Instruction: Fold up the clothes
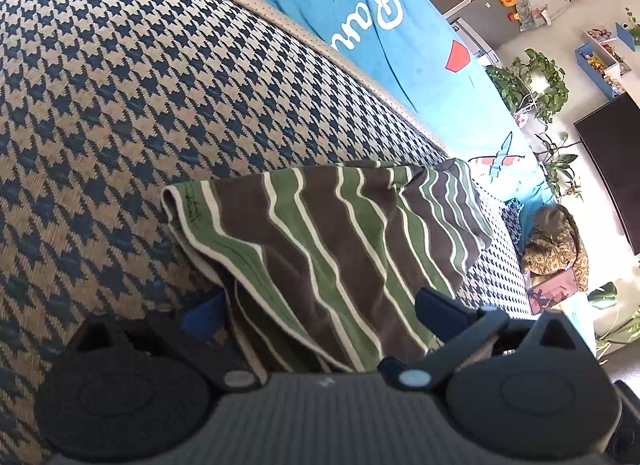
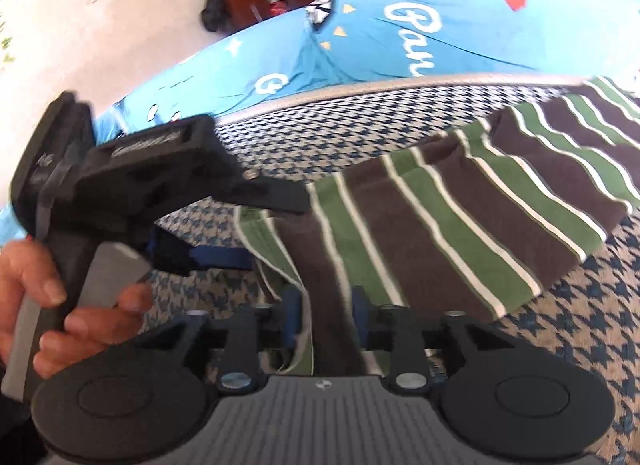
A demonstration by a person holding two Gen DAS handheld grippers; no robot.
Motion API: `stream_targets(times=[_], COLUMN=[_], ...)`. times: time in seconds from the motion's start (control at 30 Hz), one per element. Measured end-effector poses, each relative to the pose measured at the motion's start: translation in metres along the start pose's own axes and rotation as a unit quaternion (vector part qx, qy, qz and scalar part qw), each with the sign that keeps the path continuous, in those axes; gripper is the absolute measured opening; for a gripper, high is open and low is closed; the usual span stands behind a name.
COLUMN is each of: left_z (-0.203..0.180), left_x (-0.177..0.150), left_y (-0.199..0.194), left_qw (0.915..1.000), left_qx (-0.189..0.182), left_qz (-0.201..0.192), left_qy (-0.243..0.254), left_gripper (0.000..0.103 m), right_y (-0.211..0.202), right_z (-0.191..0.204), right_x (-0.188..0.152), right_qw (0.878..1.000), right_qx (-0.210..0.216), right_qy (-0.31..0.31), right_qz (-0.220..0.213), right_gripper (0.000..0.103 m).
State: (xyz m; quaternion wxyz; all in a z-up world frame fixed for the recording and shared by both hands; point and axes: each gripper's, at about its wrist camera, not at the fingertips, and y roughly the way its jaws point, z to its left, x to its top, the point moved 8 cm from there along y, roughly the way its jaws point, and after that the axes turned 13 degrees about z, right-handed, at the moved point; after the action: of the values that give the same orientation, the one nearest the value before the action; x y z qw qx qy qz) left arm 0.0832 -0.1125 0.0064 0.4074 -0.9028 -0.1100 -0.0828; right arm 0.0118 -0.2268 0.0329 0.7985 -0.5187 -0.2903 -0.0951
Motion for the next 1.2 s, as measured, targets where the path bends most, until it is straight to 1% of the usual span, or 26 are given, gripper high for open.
stream_targets(times=[0.03, 0.1, 0.17, 0.37, 0.47, 0.53, 0.6, 0.63, 0.67, 0.73, 0.8, 0.87, 0.93, 1.07, 1.2], left_z=[-0.001, -0.003, -0.005, -0.009, -0.012, -0.012, -0.011, -0.011, -0.011, -0.010, -0.008, -0.004, -0.001, 0.000, 0.001], left_x=[0.001, 0.005, 0.007, 0.011, 0.012, 0.012, 0.011, 0.010, 0.010, 0.010, 0.010, 0.010, 0.008, 0.014, 0.020], left_y=[0.000, 0.001, 0.001, 0.002, 0.003, 0.002, 0.000, -0.002, -0.003, -0.008, -0.011, -0.011, -0.008, 0.001, 0.011], left_qw=[1.0000, 1.0000, 1.0000, 0.9999, 0.9999, 0.9999, 0.9998, 0.9998, 0.9998, 0.9998, 0.9998, 0.9999, 0.9999, 0.9999, 1.0000], left_qx=[-0.001, -0.004, -0.005, -0.009, -0.011, -0.011, -0.013, -0.015, -0.016, -0.018, -0.018, -0.016, -0.013, -0.009, -0.003], left_qz=[0.000, 0.000, 0.000, 0.001, 0.003, 0.004, 0.005, 0.006, 0.005, 0.003, 0.000, 0.001, 0.006, 0.005, 0.001], left_qy=[0.001, 0.002, 0.003, 0.007, 0.012, 0.012, 0.011, 0.011, 0.011, 0.010, 0.008, 0.002, -0.004, -0.006, -0.007], left_gripper=[0.103, 0.103, 0.103, 0.103, 0.103, 0.103, 0.103, 0.103, 0.103, 0.103, 0.103, 0.103, 0.103, 0.103, 0.103], right_y=[0.000, 0.000, 0.002, 0.025, 0.039, 0.046, 0.051, 0.050, 0.049, 0.046, 0.041, 0.034, 0.028, 0.019, 0.019], right_z=[0.005, 0.013, 0.021, 0.040, 0.045, 0.044, 0.044, 0.042, 0.038, 0.025, 0.011, -0.001, -0.012, -0.023, -0.018], right_x=[0.000, -0.001, -0.003, -0.010, -0.010, -0.010, -0.009, -0.006, -0.003, 0.002, 0.009, 0.014, 0.018, 0.021, 0.021], right_qw=[1.000, 0.999, 0.998, 0.992, 0.986, 0.983, 0.980, 0.980, 0.982, 0.988, 0.996, 0.999, 0.999, 0.997, 0.998], right_qx=[0.004, 0.012, 0.011, -0.035, -0.073, -0.093, -0.110, -0.115, -0.118, -0.105, -0.068, -0.033, -0.010, 0.020, 0.020], right_qy=[-0.011, -0.033, -0.054, -0.120, -0.151, -0.159, -0.164, -0.161, -0.151, -0.111, -0.050, -0.001, 0.034, 0.067, 0.057], right_qz=[-0.003, -0.006, -0.008, -0.007, -0.006, -0.007, -0.007, -0.008, -0.007, -0.005, -0.004, -0.007, -0.013, -0.021, -0.021], right_gripper=[0.051, 0.055, 0.067, 0.067, 0.067, 0.061, 0.042, 0.024, 0.013, 0.011, 0.011, 0.011, 0.011, 0.011, 0.011])
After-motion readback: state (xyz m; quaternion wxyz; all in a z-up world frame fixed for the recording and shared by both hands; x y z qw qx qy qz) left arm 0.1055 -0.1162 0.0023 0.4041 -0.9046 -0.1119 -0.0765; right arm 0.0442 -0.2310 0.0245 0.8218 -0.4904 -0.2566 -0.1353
